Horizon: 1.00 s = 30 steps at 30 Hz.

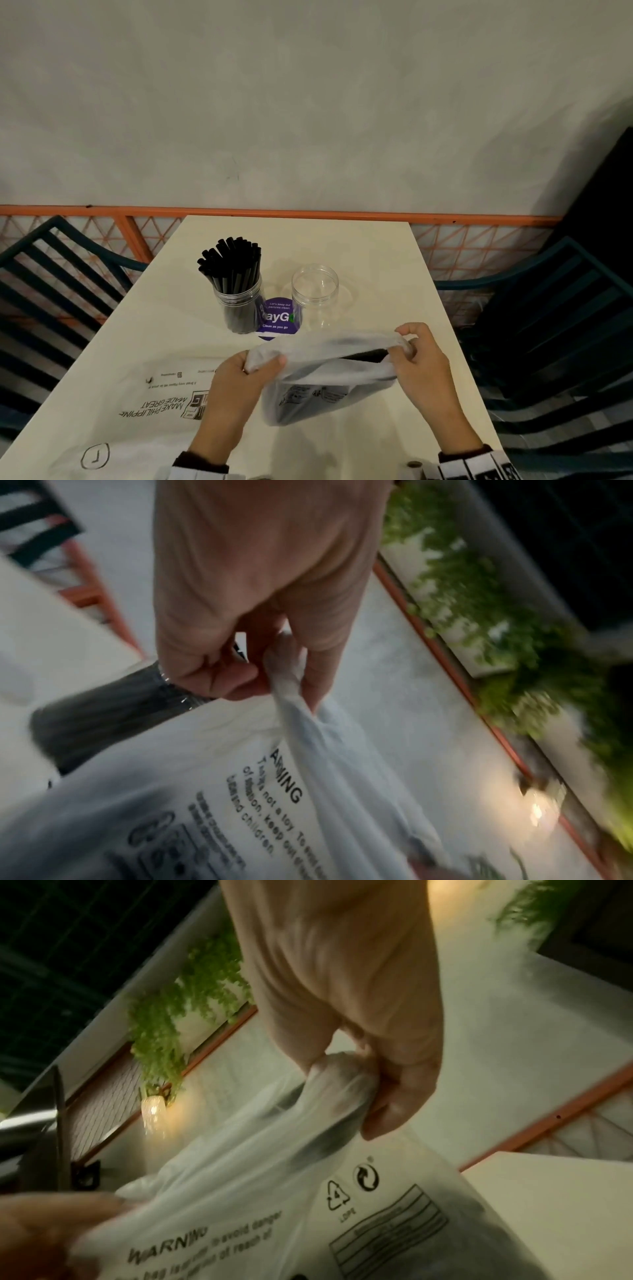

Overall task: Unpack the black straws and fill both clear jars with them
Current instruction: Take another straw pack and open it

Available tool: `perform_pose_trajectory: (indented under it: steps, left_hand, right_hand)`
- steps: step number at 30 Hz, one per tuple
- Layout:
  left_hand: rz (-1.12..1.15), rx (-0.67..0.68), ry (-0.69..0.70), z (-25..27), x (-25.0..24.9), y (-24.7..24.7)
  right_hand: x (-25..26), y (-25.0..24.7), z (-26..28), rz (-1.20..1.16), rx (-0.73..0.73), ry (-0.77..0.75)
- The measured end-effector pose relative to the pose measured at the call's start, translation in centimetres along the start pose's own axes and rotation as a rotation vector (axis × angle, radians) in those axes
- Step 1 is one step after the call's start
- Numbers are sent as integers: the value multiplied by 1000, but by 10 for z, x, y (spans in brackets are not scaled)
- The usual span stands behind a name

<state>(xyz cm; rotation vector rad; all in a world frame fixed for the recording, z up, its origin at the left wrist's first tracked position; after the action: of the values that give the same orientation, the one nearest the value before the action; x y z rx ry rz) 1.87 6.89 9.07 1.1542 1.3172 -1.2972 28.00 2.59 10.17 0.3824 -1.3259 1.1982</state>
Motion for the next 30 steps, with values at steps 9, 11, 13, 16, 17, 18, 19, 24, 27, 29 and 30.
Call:
perform_pose_trajectory:
  steps: [9, 11, 13, 16, 17, 18, 19, 24, 27, 29, 30]
  left_hand:
    - [-555, 42, 224, -6, -7, -20]
    - [-557, 46, 213, -8, -7, -22]
    - [-577, 81, 235, -9, -8, -18]
    - [-591, 176, 238, -6, -10, -2]
    - [-594, 208, 238, -4, -10, 4]
    - [-598, 221, 245, -3, -11, 7]
    - [-605, 218, 249, -4, -12, 8]
    - [-725, 147, 294, -16, -6, -18]
    - [-745, 167, 299, -18, -4, -22]
    - [-697, 173, 264, -16, -2, -19]
    - [-624, 177, 215, -15, 1, -17]
  right_hand:
    - [2, -30, -6, 71, -154, -7]
    - [0, -24, -5, 128, -131, -13]
    - [-2, -15, -7, 139, -104, -25]
    - [-8, 6, -6, 39, 30, 46]
    - [-10, 14, -4, 29, 77, 62]
    - [-12, 20, -4, 50, 106, 66]
    - [-13, 24, -4, 107, 117, 62]
    - [-16, 0, -13, 337, -2, 40]
    - [-17, -4, -16, 407, -16, 26]
    - [-21, 3, -16, 449, 33, 41]
    - [-25, 7, -16, 423, 91, 74]
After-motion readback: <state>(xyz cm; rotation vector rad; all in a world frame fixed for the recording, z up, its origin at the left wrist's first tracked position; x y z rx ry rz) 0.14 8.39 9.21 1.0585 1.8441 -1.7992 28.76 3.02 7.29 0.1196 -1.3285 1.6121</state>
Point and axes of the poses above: each hand's wrist, its own z-axis away from the middle knuckle, its own y-axis out of the palm, x = y × z, the point moved 7 cm from there along -z, towards the middle knuckle, and after that the axes turned 15 degrees about y, right-handed, at the moved point
